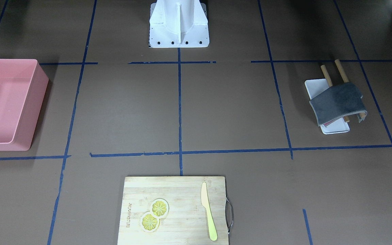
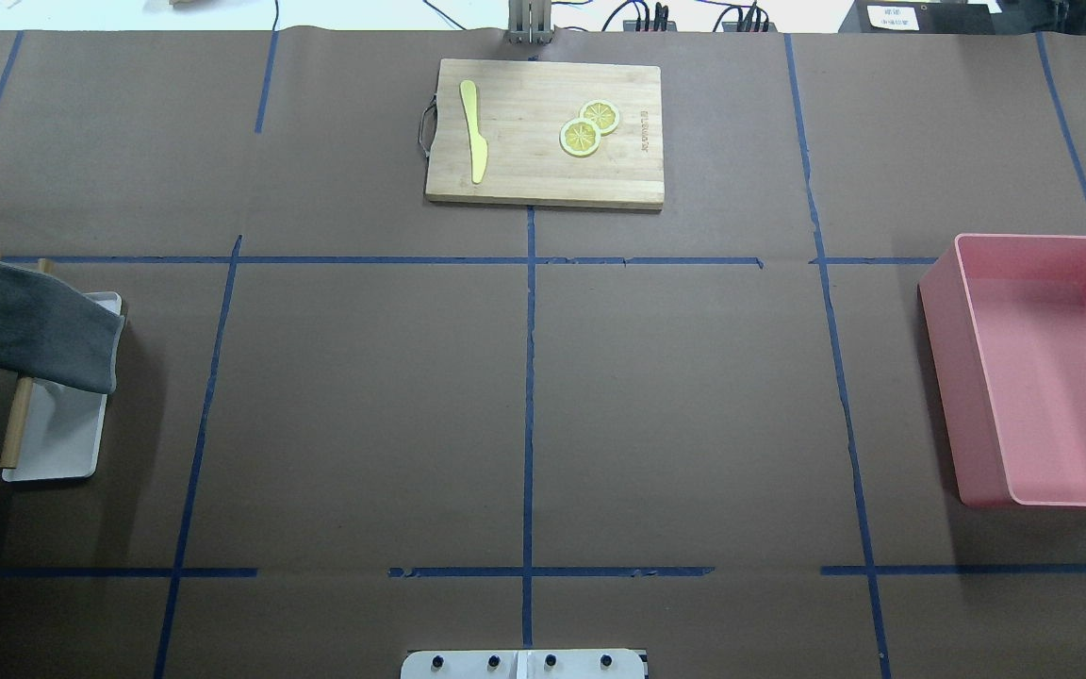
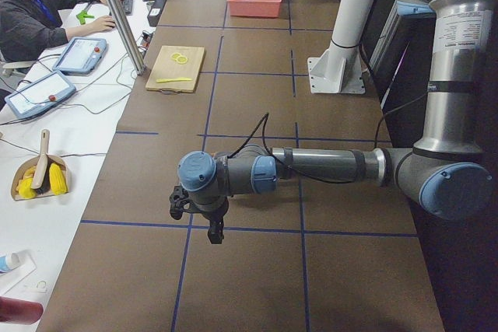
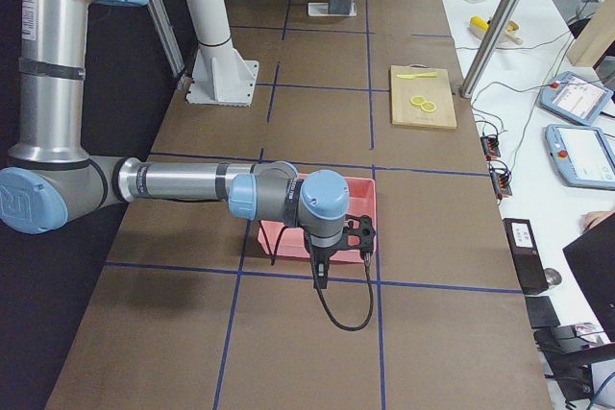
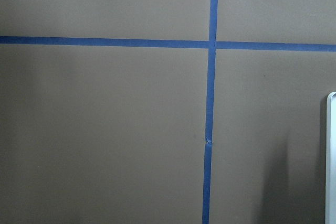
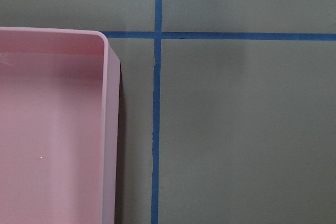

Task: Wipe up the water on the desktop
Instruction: 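Move the left gripper toward the grey cloth on the white tray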

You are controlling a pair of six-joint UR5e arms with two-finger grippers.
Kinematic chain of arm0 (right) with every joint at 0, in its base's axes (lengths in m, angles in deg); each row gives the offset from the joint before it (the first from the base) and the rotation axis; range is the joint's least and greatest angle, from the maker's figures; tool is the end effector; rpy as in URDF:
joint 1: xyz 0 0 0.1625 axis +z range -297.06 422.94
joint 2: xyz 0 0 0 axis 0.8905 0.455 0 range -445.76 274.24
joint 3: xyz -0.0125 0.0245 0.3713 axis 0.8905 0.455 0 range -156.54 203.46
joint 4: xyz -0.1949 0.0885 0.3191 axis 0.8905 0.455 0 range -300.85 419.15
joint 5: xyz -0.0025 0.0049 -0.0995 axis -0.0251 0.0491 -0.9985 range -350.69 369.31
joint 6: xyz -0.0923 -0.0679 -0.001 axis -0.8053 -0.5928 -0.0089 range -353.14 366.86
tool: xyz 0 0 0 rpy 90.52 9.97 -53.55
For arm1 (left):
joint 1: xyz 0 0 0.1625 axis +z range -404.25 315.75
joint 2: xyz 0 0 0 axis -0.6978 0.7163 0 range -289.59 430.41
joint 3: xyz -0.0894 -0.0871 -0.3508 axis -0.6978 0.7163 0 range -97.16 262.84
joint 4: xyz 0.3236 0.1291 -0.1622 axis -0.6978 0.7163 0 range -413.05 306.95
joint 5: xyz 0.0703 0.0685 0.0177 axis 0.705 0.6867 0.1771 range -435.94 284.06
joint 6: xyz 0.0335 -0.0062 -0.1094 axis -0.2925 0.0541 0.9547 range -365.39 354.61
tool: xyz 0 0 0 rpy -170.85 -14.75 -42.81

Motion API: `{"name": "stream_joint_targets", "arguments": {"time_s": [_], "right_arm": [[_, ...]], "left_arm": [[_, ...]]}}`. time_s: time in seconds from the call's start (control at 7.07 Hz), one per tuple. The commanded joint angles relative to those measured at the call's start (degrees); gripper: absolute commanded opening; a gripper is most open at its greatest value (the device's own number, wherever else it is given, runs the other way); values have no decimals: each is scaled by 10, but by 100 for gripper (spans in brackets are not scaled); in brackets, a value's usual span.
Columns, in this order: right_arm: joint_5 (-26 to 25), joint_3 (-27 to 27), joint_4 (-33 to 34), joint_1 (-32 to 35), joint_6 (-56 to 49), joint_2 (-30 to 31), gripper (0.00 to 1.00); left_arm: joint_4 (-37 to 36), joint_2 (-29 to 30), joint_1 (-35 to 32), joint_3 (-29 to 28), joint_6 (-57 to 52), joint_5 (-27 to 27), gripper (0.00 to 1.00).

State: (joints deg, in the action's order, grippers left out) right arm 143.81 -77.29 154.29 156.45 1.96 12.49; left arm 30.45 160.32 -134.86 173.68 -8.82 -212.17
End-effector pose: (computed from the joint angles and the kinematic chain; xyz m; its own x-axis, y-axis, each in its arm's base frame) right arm 0.0775 -0.3983 0.6015 0.7126 -0.0092 0.7016 -0.0005 0.9999 0.0136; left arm -0.0554 -0.4505 0.6191 0.6904 -0.0201 -0.7231 -0.0308 0.9979 -0.0571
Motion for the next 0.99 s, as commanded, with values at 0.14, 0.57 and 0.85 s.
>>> {"name": "stream_joint_targets", "arguments": {"time_s": [0.14,0.57,0.85], "right_arm": [[2,1,0,0,6,3,100],[2,1,0,0,6,3,100],[15,-1,-1,0,6,3,100]], "left_arm": [[0,0,0,2,0,0,100],[0,6,0,-2,-1,0,100],[1,31,7,-3,0,-11,100]]}}
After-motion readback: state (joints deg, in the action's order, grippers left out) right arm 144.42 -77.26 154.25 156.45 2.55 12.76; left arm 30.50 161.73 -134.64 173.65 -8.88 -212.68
